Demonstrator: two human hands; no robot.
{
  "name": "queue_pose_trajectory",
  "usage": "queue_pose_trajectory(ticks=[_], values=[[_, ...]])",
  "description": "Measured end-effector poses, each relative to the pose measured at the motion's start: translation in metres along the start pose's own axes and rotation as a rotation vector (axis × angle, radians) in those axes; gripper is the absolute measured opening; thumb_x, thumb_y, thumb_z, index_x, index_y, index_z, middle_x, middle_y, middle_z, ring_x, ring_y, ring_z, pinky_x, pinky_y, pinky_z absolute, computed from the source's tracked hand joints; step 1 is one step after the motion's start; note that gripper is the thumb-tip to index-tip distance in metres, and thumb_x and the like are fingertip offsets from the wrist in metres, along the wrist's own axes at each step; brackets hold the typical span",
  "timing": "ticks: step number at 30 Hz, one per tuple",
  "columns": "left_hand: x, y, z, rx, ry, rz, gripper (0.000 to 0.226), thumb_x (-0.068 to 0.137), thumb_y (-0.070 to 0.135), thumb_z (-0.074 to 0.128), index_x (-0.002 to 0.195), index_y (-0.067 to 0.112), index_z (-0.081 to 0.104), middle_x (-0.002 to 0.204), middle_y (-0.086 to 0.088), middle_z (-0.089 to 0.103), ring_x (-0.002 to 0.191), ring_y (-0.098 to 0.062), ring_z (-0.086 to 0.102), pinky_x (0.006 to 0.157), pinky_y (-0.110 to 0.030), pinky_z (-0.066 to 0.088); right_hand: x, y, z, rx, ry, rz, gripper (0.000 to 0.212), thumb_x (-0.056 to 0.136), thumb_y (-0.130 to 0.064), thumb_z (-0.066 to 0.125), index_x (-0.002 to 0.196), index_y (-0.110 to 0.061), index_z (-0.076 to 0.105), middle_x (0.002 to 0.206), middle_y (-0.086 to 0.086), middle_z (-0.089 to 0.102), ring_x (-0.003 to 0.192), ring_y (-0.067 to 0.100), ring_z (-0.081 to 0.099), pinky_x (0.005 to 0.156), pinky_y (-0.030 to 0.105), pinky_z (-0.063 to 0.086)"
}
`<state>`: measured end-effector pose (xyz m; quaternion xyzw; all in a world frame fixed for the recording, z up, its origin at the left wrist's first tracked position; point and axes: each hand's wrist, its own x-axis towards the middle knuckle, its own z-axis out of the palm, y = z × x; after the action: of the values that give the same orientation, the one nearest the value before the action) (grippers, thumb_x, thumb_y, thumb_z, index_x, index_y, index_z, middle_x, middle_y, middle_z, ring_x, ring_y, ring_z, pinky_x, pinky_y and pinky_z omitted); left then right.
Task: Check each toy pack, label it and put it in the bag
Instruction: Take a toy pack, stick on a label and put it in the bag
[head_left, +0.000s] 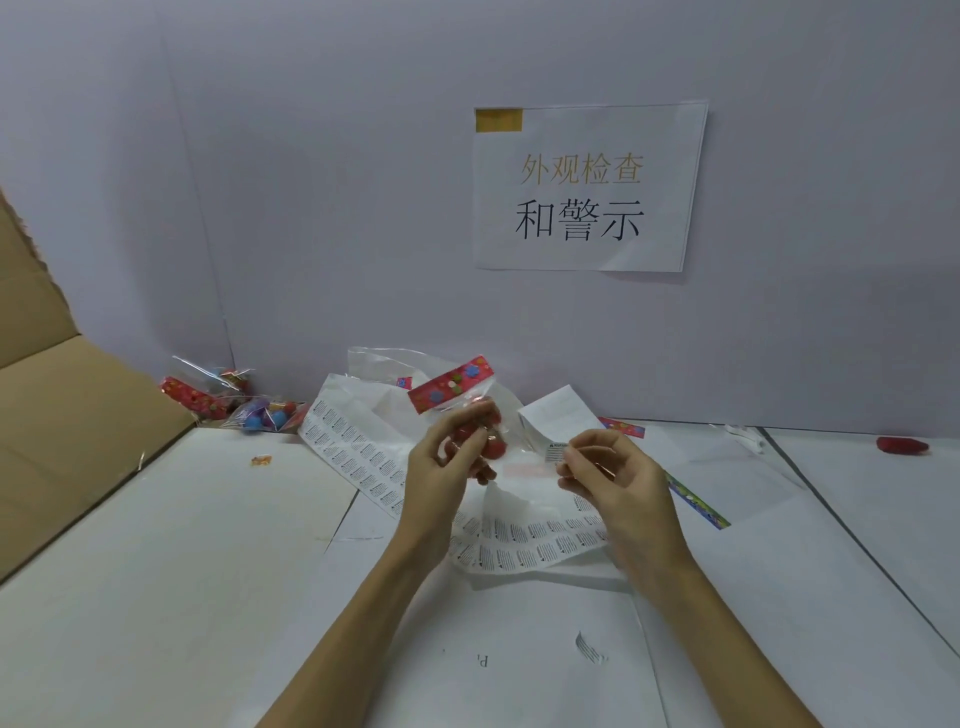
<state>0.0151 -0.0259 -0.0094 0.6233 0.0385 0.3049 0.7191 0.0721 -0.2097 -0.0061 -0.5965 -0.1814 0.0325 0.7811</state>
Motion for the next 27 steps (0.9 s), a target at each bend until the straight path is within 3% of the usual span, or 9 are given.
queue_pose_trajectory(ticks=[5,9,14,17,22,27], values=[[-0.008,-0.004,0.015,0.116,-0.184,0.028,0.035,0.098,-0.002,0.063,0.118,0.023,0.076,0.120,-0.010,0.067,0.091,-0.023,0.074,0.073,-0.030,0.058,-0.008,-0.004,0.008,-0.169,-0.032,-0.190,0.016,0.093,-0.005,0.074,0.106,-0.011,0.067,0.091,0.004,0.075,0.085,0.021,0.075,0.076,0.025,0.061],[-0.010,-0.008,0.016,0.114,-0.234,0.018,0.034,0.095,0.007,0.060,0.121,0.022,0.076,0.126,-0.006,0.060,0.095,-0.025,0.074,0.077,-0.029,0.058,-0.009,-0.001,0.009,-0.246,-0.042,-0.198,0.030,0.093,-0.005,0.074,0.118,-0.015,0.062,0.091,0.004,0.074,0.089,0.019,0.074,0.082,0.028,0.061],[-0.009,-0.010,0.015,0.066,-0.255,-0.034,0.038,0.103,0.011,0.046,0.124,0.022,0.076,0.130,-0.008,0.057,0.105,-0.027,0.070,0.081,-0.031,0.057,-0.008,0.003,0.010,-0.285,-0.044,-0.191,0.039,0.092,-0.003,0.075,0.125,-0.016,0.058,0.089,0.002,0.073,0.089,0.012,0.074,0.083,0.020,0.058],[-0.010,-0.009,0.015,0.092,-0.255,-0.013,0.035,0.106,0.005,0.050,0.124,0.021,0.076,0.129,-0.008,0.056,0.106,-0.024,0.069,0.080,-0.029,0.057,-0.008,0.003,0.009,-0.301,-0.050,-0.198,0.042,0.092,-0.003,0.075,0.127,-0.016,0.057,0.089,0.003,0.073,0.089,0.013,0.074,0.083,0.019,0.058],[-0.013,-0.004,0.017,0.115,-0.272,0.016,0.031,0.098,0.012,0.063,0.126,0.020,0.074,0.126,-0.005,0.054,0.096,-0.017,0.068,0.081,-0.030,0.058,-0.008,0.003,0.009,-0.320,-0.052,-0.201,0.041,0.092,-0.004,0.075,0.127,-0.015,0.058,0.090,0.004,0.073,0.089,0.013,0.074,0.083,0.020,0.058],[-0.013,-0.004,0.018,0.181,-0.268,0.041,0.033,0.099,0.003,0.066,0.124,0.023,0.074,0.127,-0.001,0.055,0.097,-0.020,0.071,0.081,-0.028,0.058,-0.009,0.003,0.009,-0.352,-0.065,-0.183,0.034,0.093,-0.007,0.075,0.124,-0.016,0.061,0.094,0.004,0.074,0.091,0.014,0.075,0.088,0.027,0.061]])
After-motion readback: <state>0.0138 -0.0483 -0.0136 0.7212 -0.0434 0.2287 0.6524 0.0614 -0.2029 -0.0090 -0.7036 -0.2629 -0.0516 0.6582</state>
